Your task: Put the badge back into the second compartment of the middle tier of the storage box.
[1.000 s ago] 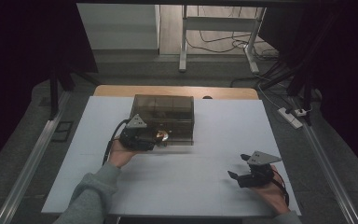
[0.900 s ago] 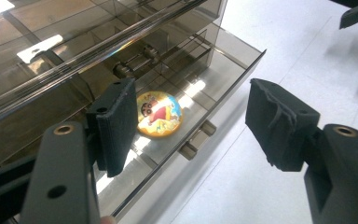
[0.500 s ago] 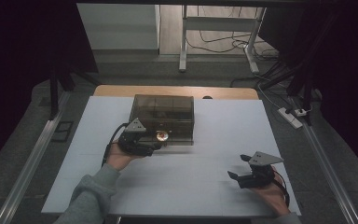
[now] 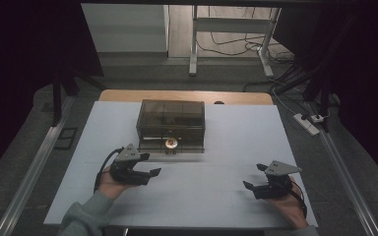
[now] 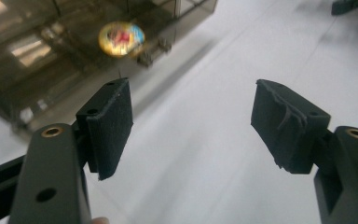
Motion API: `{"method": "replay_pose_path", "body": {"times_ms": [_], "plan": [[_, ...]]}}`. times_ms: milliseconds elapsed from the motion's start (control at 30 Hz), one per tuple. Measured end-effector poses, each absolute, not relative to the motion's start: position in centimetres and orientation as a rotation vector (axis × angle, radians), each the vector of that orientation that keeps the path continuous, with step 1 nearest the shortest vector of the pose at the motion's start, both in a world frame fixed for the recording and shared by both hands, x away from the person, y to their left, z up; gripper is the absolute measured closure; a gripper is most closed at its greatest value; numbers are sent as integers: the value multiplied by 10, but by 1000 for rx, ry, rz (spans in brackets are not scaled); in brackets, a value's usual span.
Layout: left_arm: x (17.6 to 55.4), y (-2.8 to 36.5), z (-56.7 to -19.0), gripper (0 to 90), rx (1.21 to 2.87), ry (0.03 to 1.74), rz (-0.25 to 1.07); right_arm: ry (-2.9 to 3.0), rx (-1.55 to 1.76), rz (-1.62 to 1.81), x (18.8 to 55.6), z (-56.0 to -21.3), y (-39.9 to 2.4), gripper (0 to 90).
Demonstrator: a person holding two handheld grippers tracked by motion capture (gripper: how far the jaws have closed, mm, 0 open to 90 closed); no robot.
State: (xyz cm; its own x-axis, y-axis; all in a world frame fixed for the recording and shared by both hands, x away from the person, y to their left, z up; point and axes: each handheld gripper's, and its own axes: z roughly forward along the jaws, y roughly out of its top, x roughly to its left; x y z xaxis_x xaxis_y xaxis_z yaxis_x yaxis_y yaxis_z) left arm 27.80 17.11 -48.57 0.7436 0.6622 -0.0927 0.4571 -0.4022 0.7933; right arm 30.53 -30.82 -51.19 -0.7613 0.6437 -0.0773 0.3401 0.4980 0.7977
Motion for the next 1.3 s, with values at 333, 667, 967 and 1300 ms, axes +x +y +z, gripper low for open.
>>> {"method": "replay_pose_path", "body": {"times_ms": [333, 667, 967, 1300], "plan": [[248, 188, -508, 289, 2074, 902, 300, 2383, 802, 1125, 306, -512, -307, 151], [256, 210, -527, 286, 2096, 1012, 373, 2371, 826, 1125, 301, -513, -313, 152], [261, 213, -525, 281, 2074, 1015, 381, 2355, 829, 1130, 300, -512, -314, 155], [260, 216, -524, 279, 2076, 1023, 382, 2341, 830, 1152, 299, -510, -313, 156]]}}
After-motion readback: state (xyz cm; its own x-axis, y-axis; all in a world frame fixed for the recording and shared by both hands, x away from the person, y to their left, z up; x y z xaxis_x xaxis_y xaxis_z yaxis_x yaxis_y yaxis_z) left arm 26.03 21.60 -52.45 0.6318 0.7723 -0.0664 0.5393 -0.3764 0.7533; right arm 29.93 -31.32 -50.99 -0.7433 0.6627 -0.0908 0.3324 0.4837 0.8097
